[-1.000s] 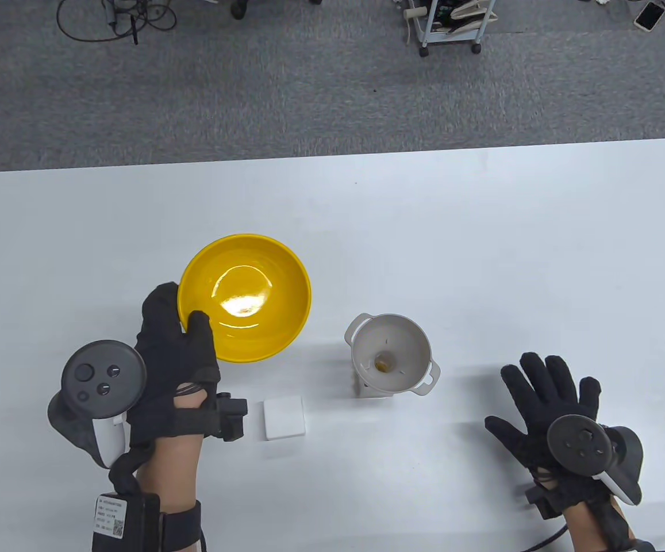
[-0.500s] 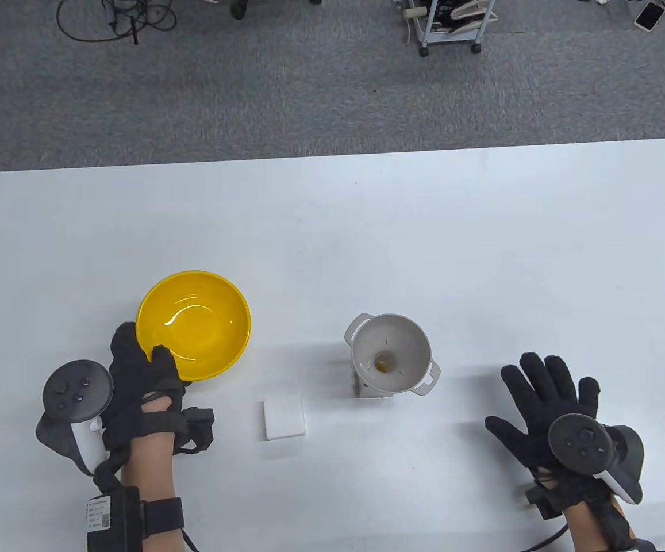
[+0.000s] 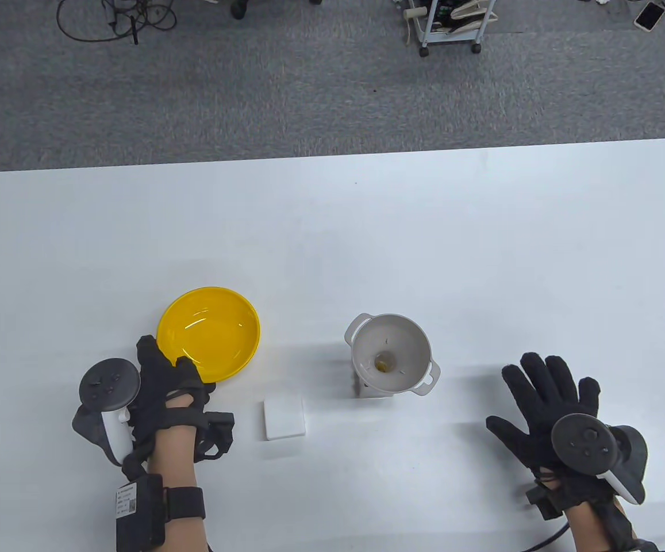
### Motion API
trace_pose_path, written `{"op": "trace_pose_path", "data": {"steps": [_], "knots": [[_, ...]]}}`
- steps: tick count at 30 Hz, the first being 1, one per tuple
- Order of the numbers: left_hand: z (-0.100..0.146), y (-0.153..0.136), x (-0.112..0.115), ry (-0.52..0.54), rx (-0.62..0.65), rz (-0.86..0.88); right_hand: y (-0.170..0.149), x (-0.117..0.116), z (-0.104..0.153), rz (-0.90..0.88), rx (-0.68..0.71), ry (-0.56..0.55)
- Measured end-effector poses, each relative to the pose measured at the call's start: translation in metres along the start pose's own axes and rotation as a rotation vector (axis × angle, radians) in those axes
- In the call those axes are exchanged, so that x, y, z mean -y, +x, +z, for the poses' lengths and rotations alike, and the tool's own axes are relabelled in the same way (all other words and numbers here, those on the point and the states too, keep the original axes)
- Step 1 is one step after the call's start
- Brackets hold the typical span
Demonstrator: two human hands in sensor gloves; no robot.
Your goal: Transfer raisins through funnel into coffee jar
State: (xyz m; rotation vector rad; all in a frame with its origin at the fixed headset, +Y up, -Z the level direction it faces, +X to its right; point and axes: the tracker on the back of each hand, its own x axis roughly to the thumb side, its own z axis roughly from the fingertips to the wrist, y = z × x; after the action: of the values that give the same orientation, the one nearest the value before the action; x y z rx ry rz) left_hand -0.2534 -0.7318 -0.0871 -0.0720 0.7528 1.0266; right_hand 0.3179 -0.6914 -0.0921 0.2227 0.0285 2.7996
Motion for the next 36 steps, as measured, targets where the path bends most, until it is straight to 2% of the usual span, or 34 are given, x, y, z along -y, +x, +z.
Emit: {"op": "trace_pose_path", "data": {"steps": [19,26,30,33,36], "knots": [[0.002,-0.016,0.018,-0.032,-0.034,-0.012,-0.004,0.002,0.000,-0.045,-0.012,0.006],[0.015,-0.002,0.011,0.066,0.007,-0.195,-0.005,0.003,0.000,-0.045,-0.014,0.008],[0.029,0.029,-0.002,0.210,0.218,-0.262,-0.006,0.003,0.000,-0.050,-0.025,0.019],[0.045,0.063,-0.007,0.243,0.399,-0.299,-0.007,0.003,0.001,-0.067,-0.028,0.021],[0.062,0.096,-0.006,0.225,0.534,-0.327,-0.007,0.004,0.001,-0.072,-0.028,0.018]]}}
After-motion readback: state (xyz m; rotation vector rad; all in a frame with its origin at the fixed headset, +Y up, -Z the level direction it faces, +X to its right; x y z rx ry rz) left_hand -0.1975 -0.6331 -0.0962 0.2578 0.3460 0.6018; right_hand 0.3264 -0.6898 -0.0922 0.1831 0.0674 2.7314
